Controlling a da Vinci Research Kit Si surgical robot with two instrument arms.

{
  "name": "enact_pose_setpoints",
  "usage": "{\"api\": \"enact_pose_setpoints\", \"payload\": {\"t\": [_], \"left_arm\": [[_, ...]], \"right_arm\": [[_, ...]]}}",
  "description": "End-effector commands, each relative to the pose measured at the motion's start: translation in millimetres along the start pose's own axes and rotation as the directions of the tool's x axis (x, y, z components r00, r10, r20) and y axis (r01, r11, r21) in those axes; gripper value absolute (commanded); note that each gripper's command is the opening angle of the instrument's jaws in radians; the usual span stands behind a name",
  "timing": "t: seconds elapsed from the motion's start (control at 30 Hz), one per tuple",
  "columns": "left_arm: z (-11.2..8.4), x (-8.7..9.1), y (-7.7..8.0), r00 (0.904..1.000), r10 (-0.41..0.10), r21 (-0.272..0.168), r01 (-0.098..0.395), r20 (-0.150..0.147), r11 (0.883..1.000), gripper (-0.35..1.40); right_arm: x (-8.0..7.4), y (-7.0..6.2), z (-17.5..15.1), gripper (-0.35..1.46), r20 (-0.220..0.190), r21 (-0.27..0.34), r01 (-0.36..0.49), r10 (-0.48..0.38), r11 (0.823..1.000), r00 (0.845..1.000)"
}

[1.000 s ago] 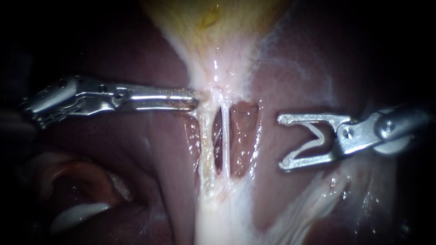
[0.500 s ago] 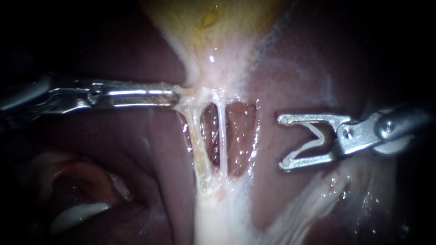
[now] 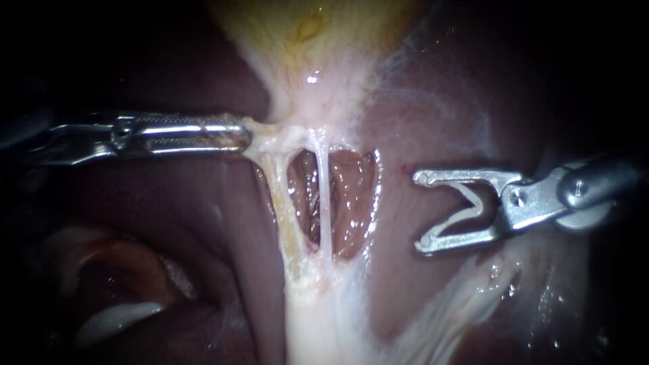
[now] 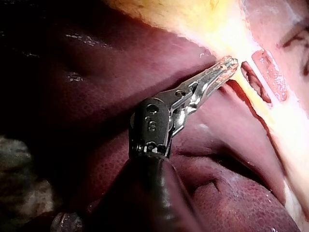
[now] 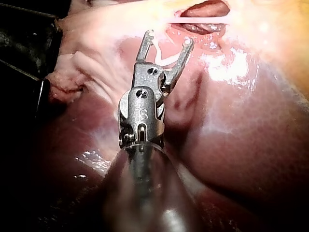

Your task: Grabbing gallbladder

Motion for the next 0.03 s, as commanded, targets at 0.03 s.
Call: {"api": "enact_pose_setpoints", "payload": {"t": [0.03], "left_arm": [[0.0, 0.1, 0.0, 1.0000, 0.000, 0.000, 0.000, 0.000, 1.000, -0.35]], "right_arm": [[0.0, 0.0, 0.0, 0.49, 0.000, 0.000, 0.000, 0.000, 1.000, 1.000]]}}
